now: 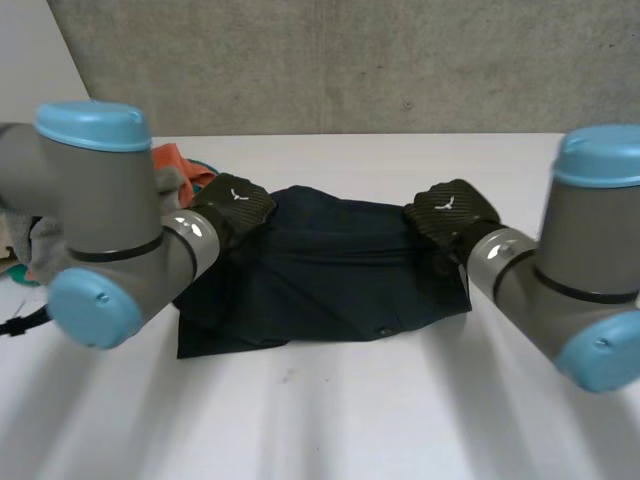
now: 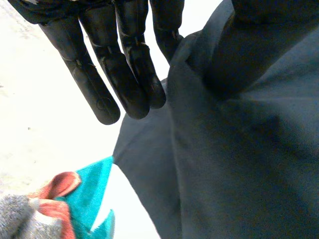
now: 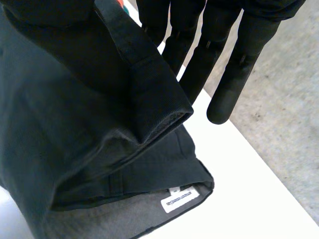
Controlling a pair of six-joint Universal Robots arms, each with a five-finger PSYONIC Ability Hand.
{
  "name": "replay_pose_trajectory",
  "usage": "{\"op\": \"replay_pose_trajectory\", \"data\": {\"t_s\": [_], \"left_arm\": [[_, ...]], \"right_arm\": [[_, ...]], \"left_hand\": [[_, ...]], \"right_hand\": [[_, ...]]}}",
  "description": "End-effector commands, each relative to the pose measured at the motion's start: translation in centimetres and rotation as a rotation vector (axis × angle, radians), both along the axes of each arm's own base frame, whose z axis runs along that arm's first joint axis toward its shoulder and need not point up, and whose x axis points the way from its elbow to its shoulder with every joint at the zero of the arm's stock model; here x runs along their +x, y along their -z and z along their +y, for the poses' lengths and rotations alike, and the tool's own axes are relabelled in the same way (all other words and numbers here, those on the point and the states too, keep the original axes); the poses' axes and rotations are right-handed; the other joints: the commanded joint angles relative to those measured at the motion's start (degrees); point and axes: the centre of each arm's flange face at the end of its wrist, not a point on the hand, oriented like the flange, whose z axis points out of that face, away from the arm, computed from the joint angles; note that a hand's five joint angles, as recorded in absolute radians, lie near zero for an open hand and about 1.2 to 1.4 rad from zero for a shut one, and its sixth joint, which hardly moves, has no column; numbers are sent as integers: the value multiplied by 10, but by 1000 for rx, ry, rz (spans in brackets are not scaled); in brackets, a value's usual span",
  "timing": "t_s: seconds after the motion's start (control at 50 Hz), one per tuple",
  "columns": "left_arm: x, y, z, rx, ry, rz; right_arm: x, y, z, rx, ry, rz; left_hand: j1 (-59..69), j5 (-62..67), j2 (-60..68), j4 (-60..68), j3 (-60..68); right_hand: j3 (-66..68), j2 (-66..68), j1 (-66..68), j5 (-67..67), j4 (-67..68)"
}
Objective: Fold the laundry.
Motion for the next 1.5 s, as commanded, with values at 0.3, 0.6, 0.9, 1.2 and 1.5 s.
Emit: {"op": "replay_pose_trajectory", "data": {"t_s": [0.3,0.6,0.9,1.2,1.5], "left_arm": [[-6,-189,-44,-825,57,549],[17,-35,1,-365,16,307],[32,94,6,-146,-9,75],[58,74,18,-57,-172,140],[70,81,12,194,-280,197]], "right_arm": [[36,-179,-74,-839,83,-572],[32,-38,-50,-374,6,-272],[5,83,-24,-84,12,25],[0,59,-8,-31,30,-33],[-2,58,-3,-11,29,-23]], "left_hand": [[144,138,114,113,120],[144,138,114,113,120],[-285,-291,-314,-316,-309],[-329,-335,-358,-360,-353],[-191,-197,-220,-222,-215]], "right_hand": [[122,133,166,123,115],[122,133,166,123,115],[122,133,166,123,115],[122,133,166,123,115],[122,133,166,123,115]]}}
